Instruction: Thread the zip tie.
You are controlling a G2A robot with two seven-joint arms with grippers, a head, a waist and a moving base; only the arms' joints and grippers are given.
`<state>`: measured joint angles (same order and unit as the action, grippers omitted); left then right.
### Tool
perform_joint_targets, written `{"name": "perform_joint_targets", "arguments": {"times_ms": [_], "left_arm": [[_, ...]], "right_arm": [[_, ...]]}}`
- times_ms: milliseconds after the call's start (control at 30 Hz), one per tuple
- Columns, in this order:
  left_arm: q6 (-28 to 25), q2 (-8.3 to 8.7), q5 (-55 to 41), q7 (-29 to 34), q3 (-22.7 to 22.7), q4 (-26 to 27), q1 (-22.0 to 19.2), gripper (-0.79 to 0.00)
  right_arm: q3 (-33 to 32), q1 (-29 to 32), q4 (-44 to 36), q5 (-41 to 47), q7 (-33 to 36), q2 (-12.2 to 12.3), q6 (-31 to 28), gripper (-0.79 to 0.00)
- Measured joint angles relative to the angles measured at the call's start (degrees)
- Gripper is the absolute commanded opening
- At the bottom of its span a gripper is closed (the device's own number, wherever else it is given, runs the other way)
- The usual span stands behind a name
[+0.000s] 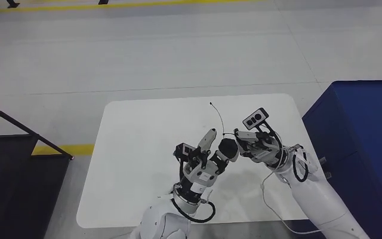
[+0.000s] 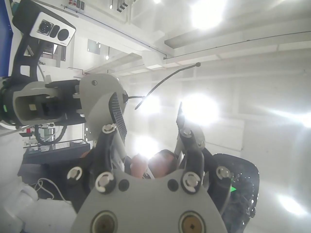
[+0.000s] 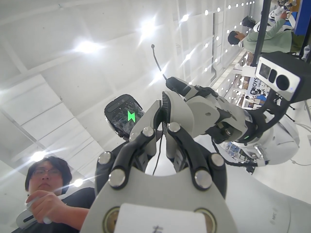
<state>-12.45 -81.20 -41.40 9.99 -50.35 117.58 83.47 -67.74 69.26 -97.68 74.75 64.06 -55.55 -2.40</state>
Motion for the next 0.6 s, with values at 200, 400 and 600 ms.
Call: {"name": "perform_joint_targets", "arguments": {"times_ms": [200, 400, 600], "left_arm": [[-0.07, -0.22, -0.86, -0.71, -0.89, -0.18, -0.34, -0.480], [0.19, -0.27, -0.92, -0.40, -1.46, -0.05, 0.21, -0.477], [0.20, -0.25, -1.16, 0.25, -2.01, 0.25, 1.13, -0.474]], "right_arm": [[-0.18, 0.26, -0.43, -0.97, 0.02, -0.45, 0.60, -0.785], [-0.77, 0.46, -0.74, -1.28, 0.09, -0.86, 1.14, -0.785], [-1.66, 0.35, -0.73, -1.40, 0.04, -1.25, 1.43, -0.785]]}}
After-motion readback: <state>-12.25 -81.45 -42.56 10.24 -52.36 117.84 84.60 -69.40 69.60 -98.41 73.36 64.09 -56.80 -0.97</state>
